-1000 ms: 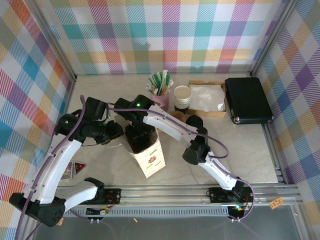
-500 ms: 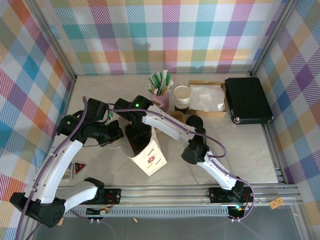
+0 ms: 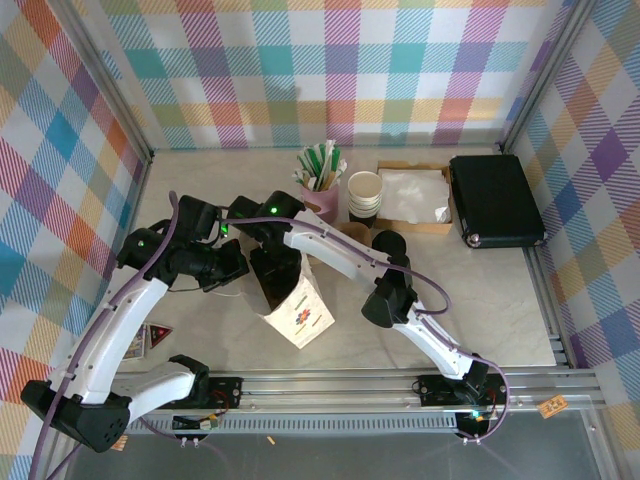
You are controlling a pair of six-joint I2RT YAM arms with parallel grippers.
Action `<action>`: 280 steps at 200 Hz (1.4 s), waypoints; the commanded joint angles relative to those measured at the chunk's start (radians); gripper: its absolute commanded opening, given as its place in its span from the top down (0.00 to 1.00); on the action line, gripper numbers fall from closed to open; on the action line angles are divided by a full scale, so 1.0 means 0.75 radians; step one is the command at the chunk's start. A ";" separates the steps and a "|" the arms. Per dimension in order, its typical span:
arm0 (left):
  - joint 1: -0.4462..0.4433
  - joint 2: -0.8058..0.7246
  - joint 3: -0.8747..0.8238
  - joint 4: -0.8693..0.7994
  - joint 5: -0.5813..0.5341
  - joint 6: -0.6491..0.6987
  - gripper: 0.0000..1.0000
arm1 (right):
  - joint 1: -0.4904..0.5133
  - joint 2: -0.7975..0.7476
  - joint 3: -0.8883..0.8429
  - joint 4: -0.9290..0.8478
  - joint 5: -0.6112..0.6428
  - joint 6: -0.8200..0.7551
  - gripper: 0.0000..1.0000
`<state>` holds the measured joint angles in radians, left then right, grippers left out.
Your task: Pack the takeout coffee
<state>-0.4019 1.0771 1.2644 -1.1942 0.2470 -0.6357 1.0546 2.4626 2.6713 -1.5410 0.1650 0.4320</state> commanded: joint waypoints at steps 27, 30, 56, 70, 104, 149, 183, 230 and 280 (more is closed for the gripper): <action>-0.024 0.027 -0.008 -0.047 0.047 0.029 1.00 | -0.013 0.113 -0.006 0.063 0.064 -0.011 0.60; -0.023 0.027 -0.008 -0.047 0.047 0.029 1.00 | -0.014 0.115 -0.006 0.064 0.064 -0.012 0.59; -0.024 0.038 -0.005 -0.040 0.052 0.035 1.00 | -0.014 0.116 -0.008 0.085 0.074 -0.025 0.52; -0.024 0.040 -0.004 -0.039 0.053 0.036 1.00 | -0.013 0.107 -0.006 0.100 0.077 -0.020 0.48; -0.023 0.044 0.004 -0.038 0.054 0.045 1.00 | -0.015 0.057 -0.014 0.136 0.066 0.007 0.37; -0.023 0.055 0.005 -0.030 0.065 0.054 1.00 | -0.014 0.042 -0.014 0.126 0.047 0.028 0.32; -0.020 0.054 0.008 -0.033 0.059 0.054 1.00 | -0.013 0.017 -0.011 0.112 0.040 0.038 0.26; -0.018 0.052 -0.002 -0.030 0.061 0.048 1.00 | -0.015 0.022 -0.019 0.086 0.028 0.047 0.21; -0.017 0.057 -0.001 -0.028 0.059 0.051 1.00 | -0.008 0.011 -0.018 0.031 0.005 0.057 0.16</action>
<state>-0.4015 1.1004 1.2686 -1.1725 0.2359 -0.6292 1.0473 2.4714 2.6720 -1.5070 0.1680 0.4438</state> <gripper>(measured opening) 0.050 0.829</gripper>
